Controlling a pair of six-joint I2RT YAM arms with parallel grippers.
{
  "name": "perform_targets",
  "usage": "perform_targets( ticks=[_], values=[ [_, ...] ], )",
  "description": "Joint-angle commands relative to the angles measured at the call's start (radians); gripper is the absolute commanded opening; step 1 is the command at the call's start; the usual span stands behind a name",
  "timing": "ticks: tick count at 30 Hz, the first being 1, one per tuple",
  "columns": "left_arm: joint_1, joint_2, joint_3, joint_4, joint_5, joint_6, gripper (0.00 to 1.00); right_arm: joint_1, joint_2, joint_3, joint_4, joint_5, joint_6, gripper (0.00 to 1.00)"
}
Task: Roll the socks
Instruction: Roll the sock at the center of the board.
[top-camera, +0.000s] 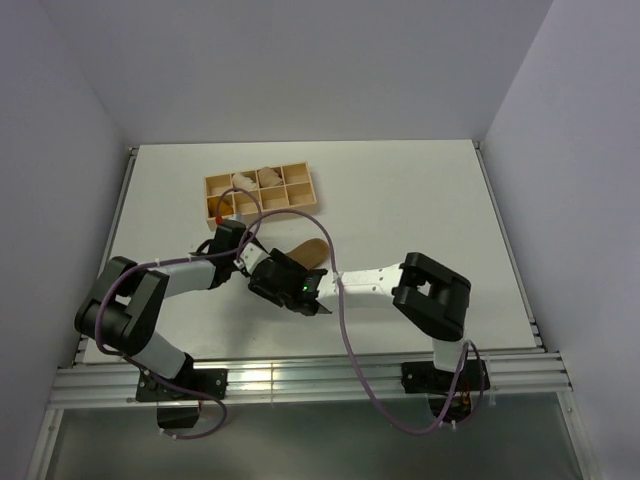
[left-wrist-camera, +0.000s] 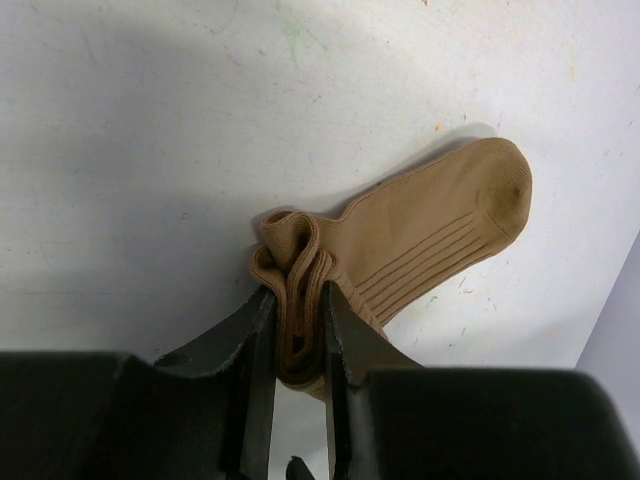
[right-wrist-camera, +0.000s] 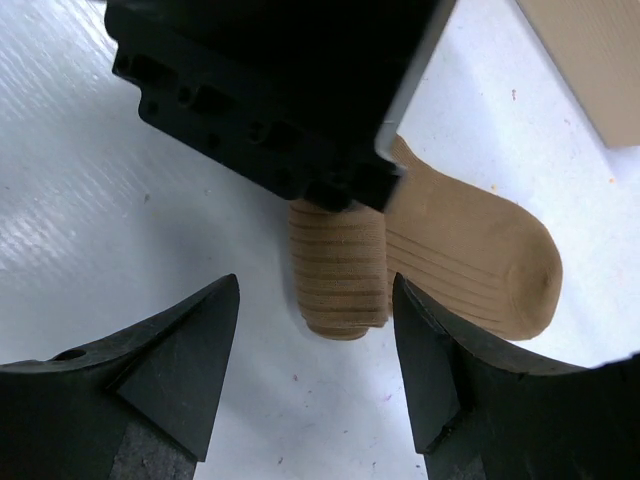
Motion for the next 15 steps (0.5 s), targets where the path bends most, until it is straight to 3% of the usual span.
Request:
perform_targets(
  ticks=[1, 15],
  values=[
    [-0.014, 0.013, 0.004, -0.107, -0.013, 0.045, 0.02, 0.024, 0.045, 0.056, -0.013, 0.117, -0.074, 0.70],
    [-0.020, 0.009, 0.007, -0.104, 0.002, 0.031, 0.02, 0.053, 0.171, 0.101, -0.024, 0.161, -0.100, 0.62]
  ],
)
